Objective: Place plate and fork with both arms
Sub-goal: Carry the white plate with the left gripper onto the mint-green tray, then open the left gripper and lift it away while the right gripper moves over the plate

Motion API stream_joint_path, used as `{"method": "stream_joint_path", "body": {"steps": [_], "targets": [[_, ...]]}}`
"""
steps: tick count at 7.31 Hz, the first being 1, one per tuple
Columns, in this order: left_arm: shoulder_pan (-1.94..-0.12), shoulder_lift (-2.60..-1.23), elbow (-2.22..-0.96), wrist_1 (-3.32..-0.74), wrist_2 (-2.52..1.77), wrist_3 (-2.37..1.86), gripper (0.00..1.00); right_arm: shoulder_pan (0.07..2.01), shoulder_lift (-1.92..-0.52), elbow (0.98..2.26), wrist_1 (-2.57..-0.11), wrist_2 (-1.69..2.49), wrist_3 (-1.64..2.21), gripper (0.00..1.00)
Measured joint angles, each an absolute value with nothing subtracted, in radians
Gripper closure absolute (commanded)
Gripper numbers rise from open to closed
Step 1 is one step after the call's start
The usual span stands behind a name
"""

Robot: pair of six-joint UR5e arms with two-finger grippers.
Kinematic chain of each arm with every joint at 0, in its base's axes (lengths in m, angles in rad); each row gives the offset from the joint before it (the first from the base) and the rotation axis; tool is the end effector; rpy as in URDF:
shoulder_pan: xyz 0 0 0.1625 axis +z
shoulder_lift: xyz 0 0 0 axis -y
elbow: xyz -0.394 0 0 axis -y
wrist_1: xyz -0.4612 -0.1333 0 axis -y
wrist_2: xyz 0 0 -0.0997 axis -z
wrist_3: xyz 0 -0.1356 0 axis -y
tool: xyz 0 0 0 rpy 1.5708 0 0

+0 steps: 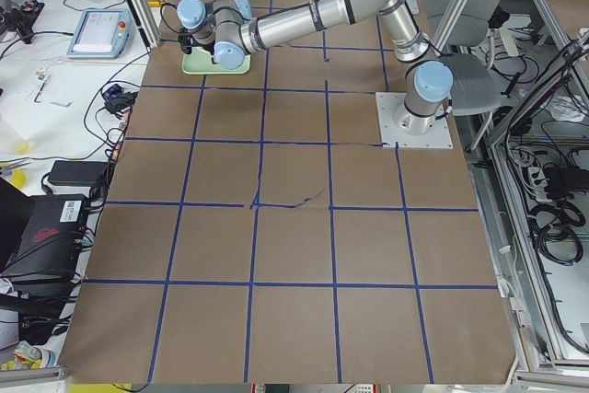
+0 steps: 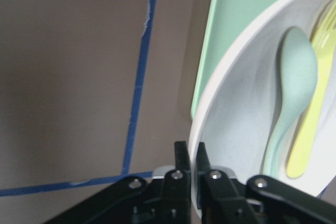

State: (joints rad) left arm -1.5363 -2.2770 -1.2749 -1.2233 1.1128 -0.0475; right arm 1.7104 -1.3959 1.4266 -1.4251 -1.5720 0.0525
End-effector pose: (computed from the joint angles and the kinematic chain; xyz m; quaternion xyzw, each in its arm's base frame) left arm -0.1666 -0.7767 0.1507 0.0470 -0.9723 -0.0321 0.2267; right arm 0.2159 -0.5795 0.3853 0.0434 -0.9952 -0.0876 0.0090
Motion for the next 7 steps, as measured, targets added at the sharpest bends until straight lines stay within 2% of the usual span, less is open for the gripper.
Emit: {"method": "stream_joint_path", "body": {"steps": [4,5,6,7], "targets": [[-1.619,-2.376,-1.23,-1.157,1.11,-0.084,1.0,1.713,-1.396,1.432,-1.427,-1.571,0.057,0.0],[-1.627,-2.382,-1.227,-1.155,1.111,-0.086,0.88,1.713,-1.396,1.434,-1.427,-1.571,0.057,0.0],[-1.63,-2.385,-1.226,-1.154,1.113,-0.082,0.12,1.713,-1.396,1.436,-1.427,-1.572,0.058,0.0],[-1.632,-2.386,-1.226,-1.152,1.115,-0.078,0.0,1.713,-1.396,1.437,-1.427,-1.572,0.058,0.0]]}}
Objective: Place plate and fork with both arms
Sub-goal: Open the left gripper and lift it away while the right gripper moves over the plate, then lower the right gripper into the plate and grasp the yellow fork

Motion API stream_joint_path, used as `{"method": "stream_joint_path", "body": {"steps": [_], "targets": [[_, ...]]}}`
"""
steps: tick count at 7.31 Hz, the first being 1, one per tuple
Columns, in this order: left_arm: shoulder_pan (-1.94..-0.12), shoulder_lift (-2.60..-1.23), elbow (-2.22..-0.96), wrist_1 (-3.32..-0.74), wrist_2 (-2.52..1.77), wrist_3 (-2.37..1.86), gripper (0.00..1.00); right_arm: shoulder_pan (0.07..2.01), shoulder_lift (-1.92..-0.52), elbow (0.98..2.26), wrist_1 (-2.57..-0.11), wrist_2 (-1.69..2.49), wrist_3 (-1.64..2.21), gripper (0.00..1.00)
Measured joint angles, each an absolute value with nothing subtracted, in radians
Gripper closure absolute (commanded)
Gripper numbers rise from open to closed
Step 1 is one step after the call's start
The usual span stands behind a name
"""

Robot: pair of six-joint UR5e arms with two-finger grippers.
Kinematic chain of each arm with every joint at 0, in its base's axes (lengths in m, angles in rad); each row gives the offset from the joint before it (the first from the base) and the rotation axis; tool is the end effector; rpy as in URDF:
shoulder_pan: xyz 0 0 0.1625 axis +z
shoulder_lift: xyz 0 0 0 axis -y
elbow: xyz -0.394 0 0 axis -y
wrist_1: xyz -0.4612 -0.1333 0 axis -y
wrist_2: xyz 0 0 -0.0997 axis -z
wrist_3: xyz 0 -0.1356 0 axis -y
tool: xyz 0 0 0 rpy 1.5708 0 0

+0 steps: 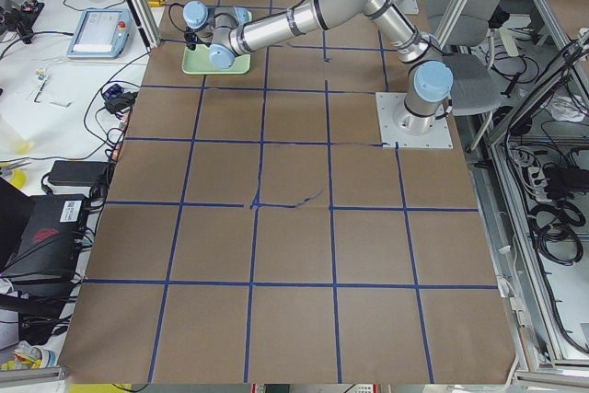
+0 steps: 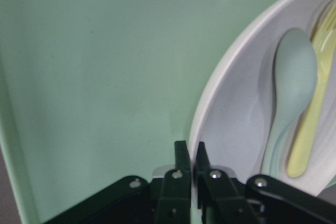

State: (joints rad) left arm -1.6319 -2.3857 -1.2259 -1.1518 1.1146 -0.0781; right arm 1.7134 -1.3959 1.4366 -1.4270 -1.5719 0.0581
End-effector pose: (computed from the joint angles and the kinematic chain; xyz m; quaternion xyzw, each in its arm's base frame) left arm -0.2410 -0.7780 0.0972 0.0140 -0.9737 -0.0405 0.2238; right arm 0.2174 -0.5775 0.3801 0.0421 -0.9949 -0.0916 0.0098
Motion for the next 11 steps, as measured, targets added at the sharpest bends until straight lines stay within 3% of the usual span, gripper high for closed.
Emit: {"method": "stream_joint_path", "body": {"steps": [3,6,7,8,11], "targets": [[-1.631,-2.363,-1.228,-1.143,1.126,-0.078,0.0,1.714,-1.385,1.438,-1.521,-1.574,0.048,0.0],[-1.619,-2.219,-1.259,-1.293,1.398,-0.078,0.0,1.715,-1.31,1.435,-1.705,-1.576,0.057,0.0],[-1.616,-2.146,-1.273,-1.38,1.487,-0.069,0.0,1.715,-1.275,1.432,-1.78,-1.579,0.058,0.07],[-1.607,-2.07,-1.282,-1.482,1.569,-0.04,0.0,1.715,-1.241,1.43,-1.843,-1.581,0.058,0.25],[-1.566,-1.886,-1.289,-1.717,1.655,0.052,0.0,1.718,-1.121,1.429,-1.997,-1.544,0.045,0.35]]}}
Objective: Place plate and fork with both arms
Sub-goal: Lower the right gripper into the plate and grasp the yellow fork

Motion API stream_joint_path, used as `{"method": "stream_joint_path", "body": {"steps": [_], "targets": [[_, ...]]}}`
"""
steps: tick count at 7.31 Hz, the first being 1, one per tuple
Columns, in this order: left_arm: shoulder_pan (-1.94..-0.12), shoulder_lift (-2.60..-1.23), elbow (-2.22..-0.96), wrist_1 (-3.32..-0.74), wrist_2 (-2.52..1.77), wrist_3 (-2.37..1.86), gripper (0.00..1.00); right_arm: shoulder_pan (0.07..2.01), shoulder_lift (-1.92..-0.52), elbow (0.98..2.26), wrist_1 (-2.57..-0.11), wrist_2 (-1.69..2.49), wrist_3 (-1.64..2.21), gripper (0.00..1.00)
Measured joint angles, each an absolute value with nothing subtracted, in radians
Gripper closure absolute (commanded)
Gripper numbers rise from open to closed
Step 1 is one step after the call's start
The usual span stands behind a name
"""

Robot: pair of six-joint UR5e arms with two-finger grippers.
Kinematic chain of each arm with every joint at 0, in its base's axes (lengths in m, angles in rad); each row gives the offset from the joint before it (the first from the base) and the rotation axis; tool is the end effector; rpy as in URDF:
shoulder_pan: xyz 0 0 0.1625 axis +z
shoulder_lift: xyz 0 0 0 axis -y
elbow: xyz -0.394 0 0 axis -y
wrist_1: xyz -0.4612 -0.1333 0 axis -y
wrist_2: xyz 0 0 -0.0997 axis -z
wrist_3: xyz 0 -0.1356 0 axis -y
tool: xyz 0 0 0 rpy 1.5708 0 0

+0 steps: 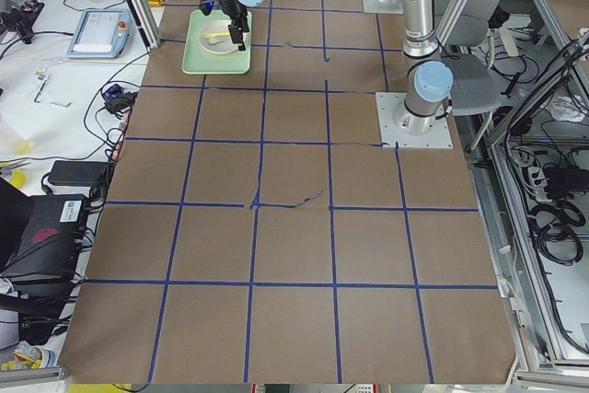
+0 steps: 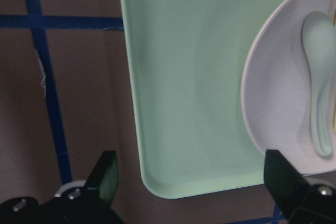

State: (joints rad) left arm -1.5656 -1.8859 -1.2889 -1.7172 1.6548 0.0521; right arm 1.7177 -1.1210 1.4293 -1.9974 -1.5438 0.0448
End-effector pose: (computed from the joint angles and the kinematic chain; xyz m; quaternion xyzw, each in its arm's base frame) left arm -0.1185 -0.6576 0.3710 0.0271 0.9947 0.0908 0.0392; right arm 0.2417 -0.6979 0.2545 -0.0517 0.9968 -0.0576 0.0191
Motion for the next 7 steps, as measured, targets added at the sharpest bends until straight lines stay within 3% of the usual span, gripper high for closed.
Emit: {"method": "stream_joint_path", "body": {"steps": [5,7], "targets": [[-1.492,-1.796,-1.322,-1.794,1.635,0.069,0.0,1.725,-0.931,1.355,-2.131,-1.411,-0.013,0.37],[-1.491,-1.789,-1.338,-1.793,1.626,0.069,0.0,1.733,-0.87,1.296,-2.138,-1.415,-0.011,0.43]]}}
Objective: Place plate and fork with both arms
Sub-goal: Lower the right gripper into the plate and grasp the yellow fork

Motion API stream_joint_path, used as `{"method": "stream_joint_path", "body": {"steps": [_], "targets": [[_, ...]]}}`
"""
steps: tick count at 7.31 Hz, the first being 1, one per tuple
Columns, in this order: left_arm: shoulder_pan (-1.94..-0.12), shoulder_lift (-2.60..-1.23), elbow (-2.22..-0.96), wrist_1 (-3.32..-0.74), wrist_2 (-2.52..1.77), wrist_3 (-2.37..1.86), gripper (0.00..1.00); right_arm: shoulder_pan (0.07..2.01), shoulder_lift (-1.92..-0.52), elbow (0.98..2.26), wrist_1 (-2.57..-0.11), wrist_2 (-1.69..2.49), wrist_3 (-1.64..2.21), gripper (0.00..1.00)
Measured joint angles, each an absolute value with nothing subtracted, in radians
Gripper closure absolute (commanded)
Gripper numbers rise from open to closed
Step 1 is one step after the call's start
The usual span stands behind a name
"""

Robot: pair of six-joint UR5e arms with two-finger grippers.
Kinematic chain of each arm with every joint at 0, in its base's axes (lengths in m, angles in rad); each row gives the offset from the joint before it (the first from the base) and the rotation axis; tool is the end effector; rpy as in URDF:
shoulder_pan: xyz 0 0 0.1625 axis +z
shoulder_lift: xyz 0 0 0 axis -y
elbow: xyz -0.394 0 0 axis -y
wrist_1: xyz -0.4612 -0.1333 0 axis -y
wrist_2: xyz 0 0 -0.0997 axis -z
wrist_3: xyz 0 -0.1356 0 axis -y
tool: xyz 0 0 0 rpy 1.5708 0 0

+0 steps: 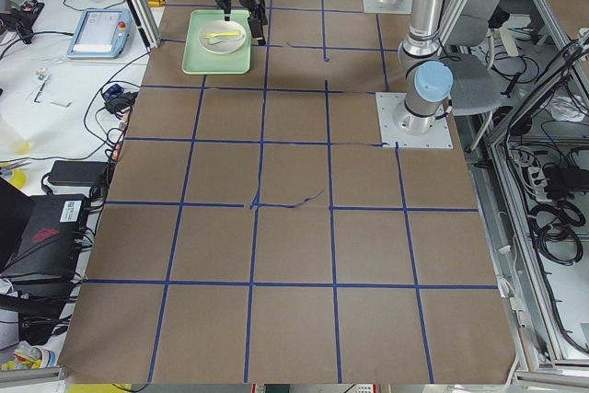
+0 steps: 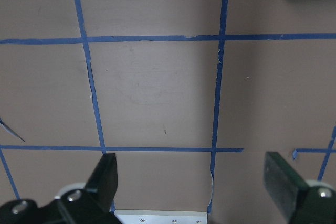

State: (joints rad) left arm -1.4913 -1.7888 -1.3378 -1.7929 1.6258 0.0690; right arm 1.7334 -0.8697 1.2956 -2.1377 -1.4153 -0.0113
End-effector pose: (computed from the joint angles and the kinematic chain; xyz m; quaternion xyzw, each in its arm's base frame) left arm -0.0765 -0.6241 0.4011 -0.0024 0.9943 0.1051 0.0196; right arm 0.2804 -0.7563 0.1544 -0.0918 0.9903 -0.0642 0.0826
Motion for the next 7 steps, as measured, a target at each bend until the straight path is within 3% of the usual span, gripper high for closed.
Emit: {"method": "stream_joint_path", "body": {"steps": [3,7], "targets": [[-1.491,-1.782,-1.357,-1.792,1.627,0.07,0.0,1.755,-0.833,1.278,-2.141,-1.436,-0.011,0.52],[-1.493,-1.781,-1.363,-1.792,1.63,0.069,0.0,1.779,-0.8,1.275,-2.161,-1.468,-0.011,0.51]]}}
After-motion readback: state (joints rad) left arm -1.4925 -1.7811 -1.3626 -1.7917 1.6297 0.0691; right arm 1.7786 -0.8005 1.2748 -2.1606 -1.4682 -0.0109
